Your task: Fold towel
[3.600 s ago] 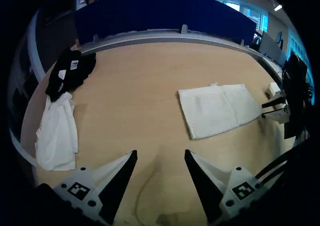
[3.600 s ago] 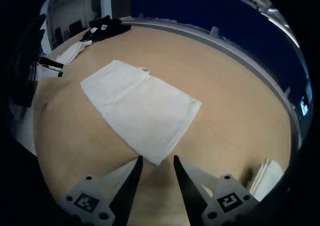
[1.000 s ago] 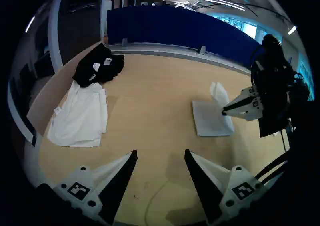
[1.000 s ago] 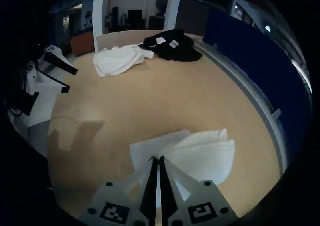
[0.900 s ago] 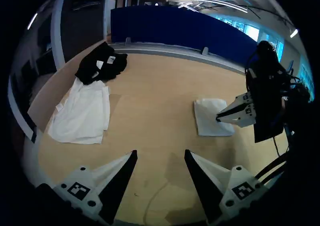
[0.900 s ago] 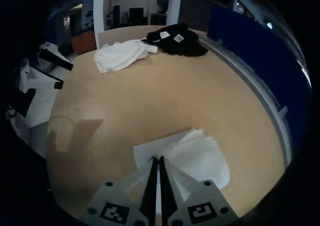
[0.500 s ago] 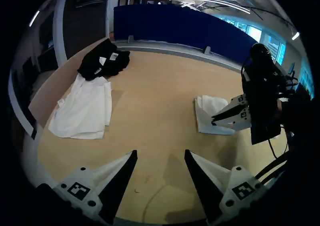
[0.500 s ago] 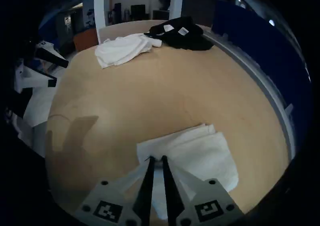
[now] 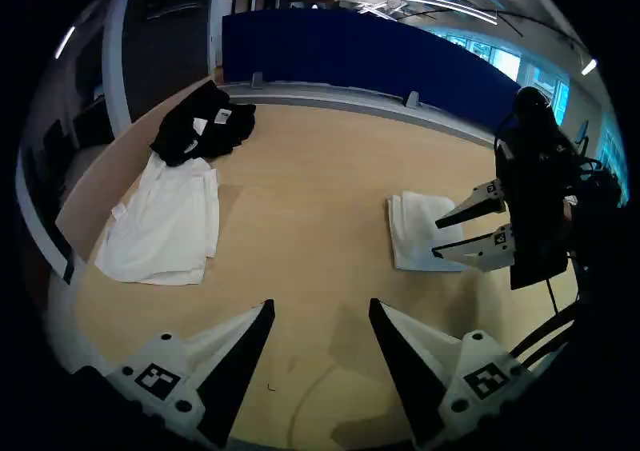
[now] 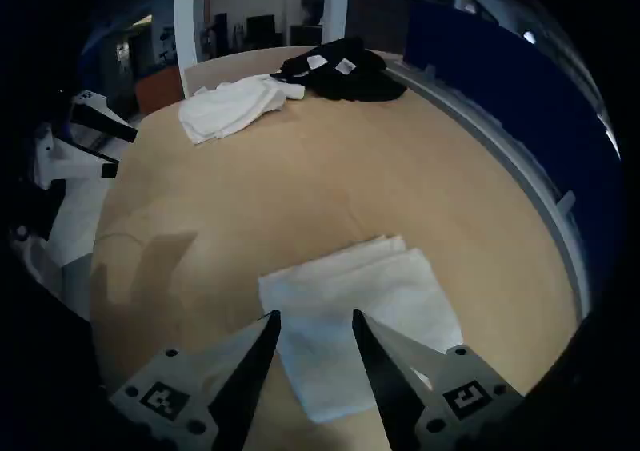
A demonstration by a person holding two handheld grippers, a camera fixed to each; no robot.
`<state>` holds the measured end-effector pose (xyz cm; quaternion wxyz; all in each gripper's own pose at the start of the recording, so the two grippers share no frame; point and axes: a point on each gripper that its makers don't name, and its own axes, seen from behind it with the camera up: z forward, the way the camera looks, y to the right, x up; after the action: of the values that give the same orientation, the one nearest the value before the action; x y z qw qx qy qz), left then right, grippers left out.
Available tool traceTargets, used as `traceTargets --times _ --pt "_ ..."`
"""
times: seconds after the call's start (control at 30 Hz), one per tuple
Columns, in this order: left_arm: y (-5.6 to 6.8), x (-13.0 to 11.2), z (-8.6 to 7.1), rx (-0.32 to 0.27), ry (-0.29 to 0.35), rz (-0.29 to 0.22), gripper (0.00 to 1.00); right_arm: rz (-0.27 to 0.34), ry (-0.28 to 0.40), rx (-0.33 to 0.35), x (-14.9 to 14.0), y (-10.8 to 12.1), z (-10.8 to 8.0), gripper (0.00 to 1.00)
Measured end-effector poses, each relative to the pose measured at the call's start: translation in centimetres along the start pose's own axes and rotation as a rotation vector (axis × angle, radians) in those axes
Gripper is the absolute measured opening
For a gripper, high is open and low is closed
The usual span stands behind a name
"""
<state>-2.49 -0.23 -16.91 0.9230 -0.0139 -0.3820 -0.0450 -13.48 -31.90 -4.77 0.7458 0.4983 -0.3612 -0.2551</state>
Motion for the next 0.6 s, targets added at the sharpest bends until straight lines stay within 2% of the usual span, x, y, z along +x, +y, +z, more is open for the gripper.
traceTargets --times 0.6 --pt "0.7 0.4 0.2 -0.009 0.0 0.015 0.87 0.106 -0.053 -0.064 -6.3 0.0 -3.4 0.69"
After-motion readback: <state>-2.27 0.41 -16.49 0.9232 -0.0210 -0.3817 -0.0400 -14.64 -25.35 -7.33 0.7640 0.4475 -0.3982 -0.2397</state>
